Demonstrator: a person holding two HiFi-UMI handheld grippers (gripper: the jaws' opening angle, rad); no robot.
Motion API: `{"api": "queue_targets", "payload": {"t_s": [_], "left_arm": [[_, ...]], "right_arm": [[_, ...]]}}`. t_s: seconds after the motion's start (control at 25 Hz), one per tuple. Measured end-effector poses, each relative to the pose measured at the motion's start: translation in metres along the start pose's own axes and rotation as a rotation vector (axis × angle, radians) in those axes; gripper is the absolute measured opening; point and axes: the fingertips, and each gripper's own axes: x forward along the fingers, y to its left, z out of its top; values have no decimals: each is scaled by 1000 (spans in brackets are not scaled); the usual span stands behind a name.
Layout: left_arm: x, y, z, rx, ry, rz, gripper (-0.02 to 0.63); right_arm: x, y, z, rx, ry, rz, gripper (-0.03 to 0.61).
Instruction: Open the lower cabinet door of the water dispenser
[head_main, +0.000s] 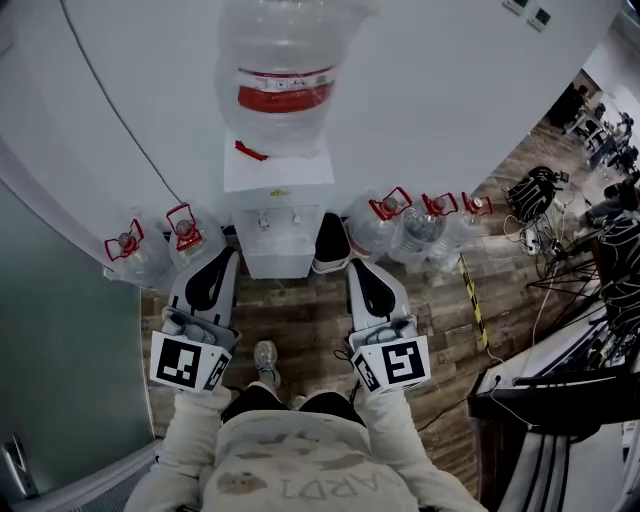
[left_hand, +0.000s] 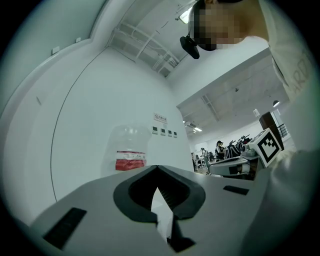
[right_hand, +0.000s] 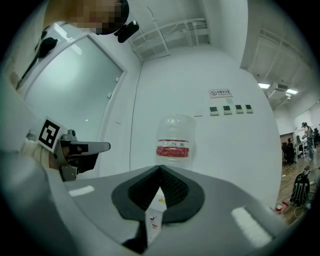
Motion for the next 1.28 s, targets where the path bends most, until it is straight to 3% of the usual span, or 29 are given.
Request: {"api": "queue_targets", "payload": {"t_s": [0.64,1.28], "left_arm": [[88,85,-45,10,57,-62,0],[95,109,-121,-40,146,-75,2]], "right_arm": [[116,-31,-38,21,56,-46,9],[141,-33,-123,109,171,-57,9]]}}
